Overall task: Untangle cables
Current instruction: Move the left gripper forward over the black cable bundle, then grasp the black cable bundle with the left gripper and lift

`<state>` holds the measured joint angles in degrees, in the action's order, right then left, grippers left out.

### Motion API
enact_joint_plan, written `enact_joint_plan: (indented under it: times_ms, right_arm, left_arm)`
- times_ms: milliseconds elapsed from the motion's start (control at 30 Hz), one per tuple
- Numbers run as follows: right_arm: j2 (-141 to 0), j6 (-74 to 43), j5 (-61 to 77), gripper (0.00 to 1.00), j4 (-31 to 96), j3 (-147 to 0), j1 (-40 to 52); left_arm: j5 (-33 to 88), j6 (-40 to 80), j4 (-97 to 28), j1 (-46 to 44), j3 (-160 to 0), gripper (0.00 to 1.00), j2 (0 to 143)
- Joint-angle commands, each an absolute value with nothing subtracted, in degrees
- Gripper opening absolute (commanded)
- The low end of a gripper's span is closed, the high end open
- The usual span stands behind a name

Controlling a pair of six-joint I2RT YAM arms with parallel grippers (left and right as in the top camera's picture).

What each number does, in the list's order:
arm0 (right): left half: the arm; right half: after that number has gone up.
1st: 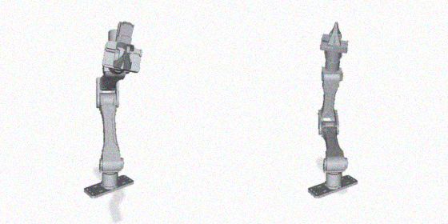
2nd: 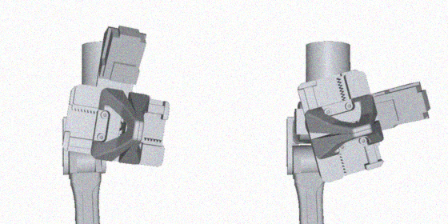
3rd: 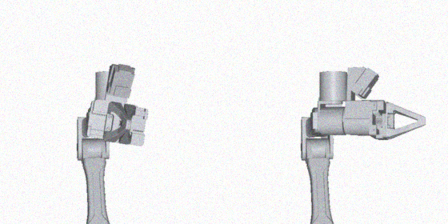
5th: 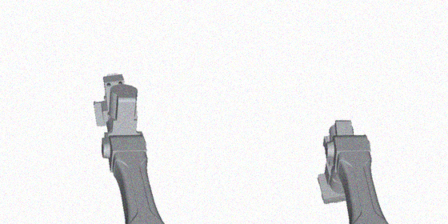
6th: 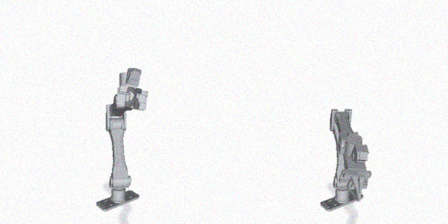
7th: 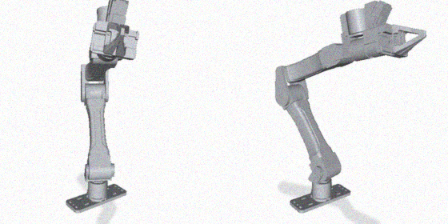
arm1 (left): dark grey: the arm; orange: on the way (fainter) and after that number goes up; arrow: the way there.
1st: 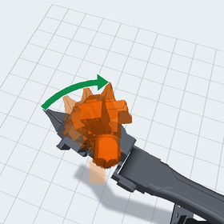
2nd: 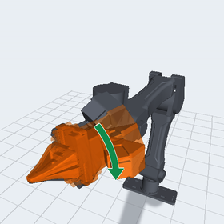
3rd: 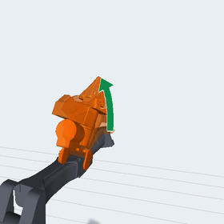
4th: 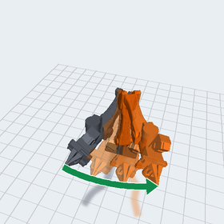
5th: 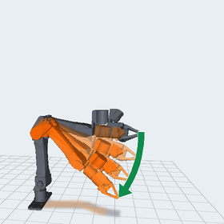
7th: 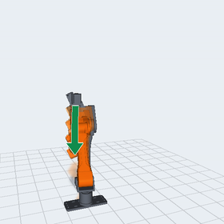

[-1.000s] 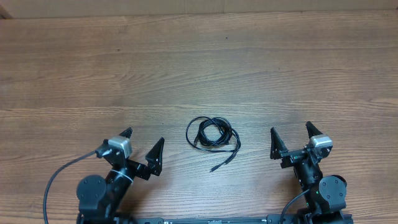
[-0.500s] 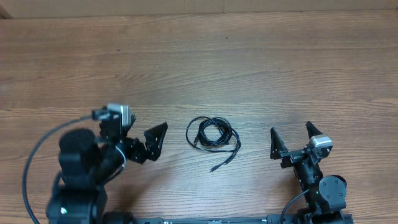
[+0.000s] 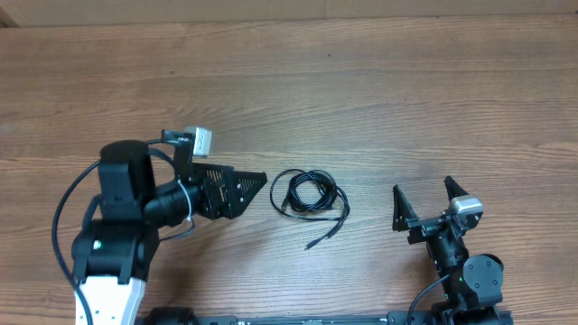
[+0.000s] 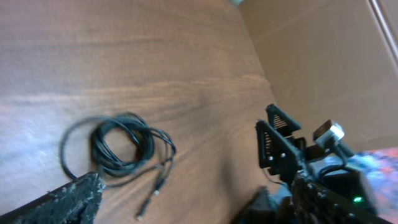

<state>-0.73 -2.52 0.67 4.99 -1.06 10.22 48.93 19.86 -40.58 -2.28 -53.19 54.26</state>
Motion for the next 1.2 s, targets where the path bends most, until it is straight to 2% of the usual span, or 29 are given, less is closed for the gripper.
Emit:
enact_joint_plan:
  times_ms: [0,133,267,367,567,667,733,967,1100,1167]
  right_arm:
    - [-0.16,-1.63,0.99,1.0,4.69,-0.45,10.55]
    - [-0.16,-1.65,0.99,1.0,4.69,-0.43,10.55]
    - [-0.16,-1.63,0.99,1.0,4.69,-0.45,10.55]
    - [-0.16,-1.63,0.99,1.0,4.69,-0.45,10.55]
    - [-0.16,-1.63,0.99,1.0,4.69,-0.45,10.55]
    - [-0.16,-1.63,0.99,1.0,4.69,-0.45,10.55]
    - [-0.16,-1.63,0.99,1.0,4.69,-0.45,10.55]
    - [-0.16,-1.63,0.99,1.0,4.69,-0.43,10.55]
    - [-0.16,-1.63,0.99,1.0,4.69,-0.45,10.55]
    - [-0.16,-1.63,0.99,1.0,4.69,-0.45,10.55]
  left_arm:
    - [52.05,28.27,-40.56,-2.7,-54.11,0.95,57.43]
    - [51.9,36.29,-40.69,-2.81,-54.11,0.9,61.95]
    - [46.89,32.38,-40.47,-5.69,-54.11,0.81,65.58]
    - [35.44,28.34,-40.56,-10.26,-54.11,0.8,66.87]
    - [6.59,26.68,-39.99,-22.65,-54.54,0.91,67.18]
    - [-6.17,23.24,-37.98,-27.49,-54.54,0.9,67.9]
    - [-10.61,17.82,-34.96,-30.15,-54.54,0.86,68.95]
    - [-10.15,-5.87,-22.0,-34.81,-54.54,0.83,76.03]
    - [-2.74,-21.12,-20.14,-34.96,-54.54,0.87,81.19]
    - [0.6,-26.13,-20.01,-34.96,-54.54,0.83,83.88]
